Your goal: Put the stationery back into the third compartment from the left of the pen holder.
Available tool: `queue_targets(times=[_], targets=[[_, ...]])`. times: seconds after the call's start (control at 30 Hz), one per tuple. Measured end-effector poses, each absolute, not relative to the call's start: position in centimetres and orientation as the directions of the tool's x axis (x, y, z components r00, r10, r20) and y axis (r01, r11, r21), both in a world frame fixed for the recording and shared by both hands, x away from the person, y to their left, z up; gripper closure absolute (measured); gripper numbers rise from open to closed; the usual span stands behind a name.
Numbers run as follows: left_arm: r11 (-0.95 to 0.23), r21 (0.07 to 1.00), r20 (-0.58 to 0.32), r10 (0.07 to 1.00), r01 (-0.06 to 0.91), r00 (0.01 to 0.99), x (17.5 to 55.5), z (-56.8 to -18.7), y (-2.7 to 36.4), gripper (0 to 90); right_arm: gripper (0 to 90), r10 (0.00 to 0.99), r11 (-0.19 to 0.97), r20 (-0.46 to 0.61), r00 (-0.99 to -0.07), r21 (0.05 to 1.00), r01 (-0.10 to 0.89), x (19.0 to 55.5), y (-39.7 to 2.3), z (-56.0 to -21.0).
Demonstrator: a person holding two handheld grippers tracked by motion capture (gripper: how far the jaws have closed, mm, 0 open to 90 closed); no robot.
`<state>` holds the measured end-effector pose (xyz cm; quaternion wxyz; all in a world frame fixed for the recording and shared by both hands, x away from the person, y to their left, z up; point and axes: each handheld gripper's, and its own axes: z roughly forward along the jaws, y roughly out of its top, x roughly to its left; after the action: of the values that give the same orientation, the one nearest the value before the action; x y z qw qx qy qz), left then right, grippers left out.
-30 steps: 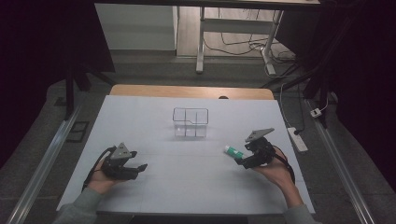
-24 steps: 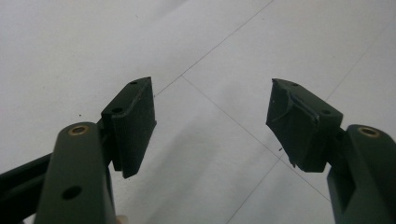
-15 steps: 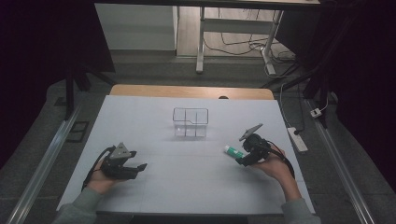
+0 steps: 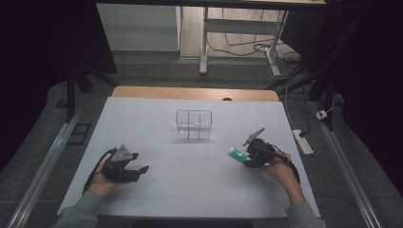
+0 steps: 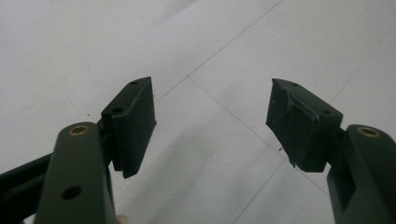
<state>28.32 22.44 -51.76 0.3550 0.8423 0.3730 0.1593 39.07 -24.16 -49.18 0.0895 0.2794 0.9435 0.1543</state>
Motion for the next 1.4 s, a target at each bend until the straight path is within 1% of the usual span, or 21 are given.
queue_targets(times=[0.13,0.27,0.6,0.83,1.23,1.4], targets=[[-0.469,0.719,0.005,0.743,0.514,0.67,28.3,-51.7,22.5,32.1,65.0,0.533,0.812,-0.095,-0.841,0.337,0.477,38.9,-24.0,-49.1],[-0.463,0.722,0.005,0.746,0.514,0.666,28.3,-51.7,22.7,32.1,65.3,0.524,0.81,-0.097,-0.846,0.364,0.46,38.7,-23.9,-48.7],[-0.483,0.723,0.029,0.736,0.494,0.676,28.2,-51.6,22.3,32.3,65.3,0.513,0.756,-0.011,-0.858,0.478,0.446,38.1,-23.7,-47.3],[-0.487,0.727,0.034,0.729,0.484,0.683,28.0,-51.4,22.0,32.3,65.2,0.507,0.72,0.033,-0.861,0.533,0.444,37.8,-23.4,-46.7],[-0.49,0.731,0.057,0.737,0.474,0.673,27.8,-51.2,21.5,29.7,65.2,0.498,0.699,0.07,-0.864,0.557,0.448,37.6,-22.5,-46.8],[-0.509,0.738,0.082,0.72,0.444,0.689,27.6,-51.0,20.9,29.8,65.1,0.485,0.701,0.088,-0.87,0.556,0.447,37.3,-21.7,-47.0]])
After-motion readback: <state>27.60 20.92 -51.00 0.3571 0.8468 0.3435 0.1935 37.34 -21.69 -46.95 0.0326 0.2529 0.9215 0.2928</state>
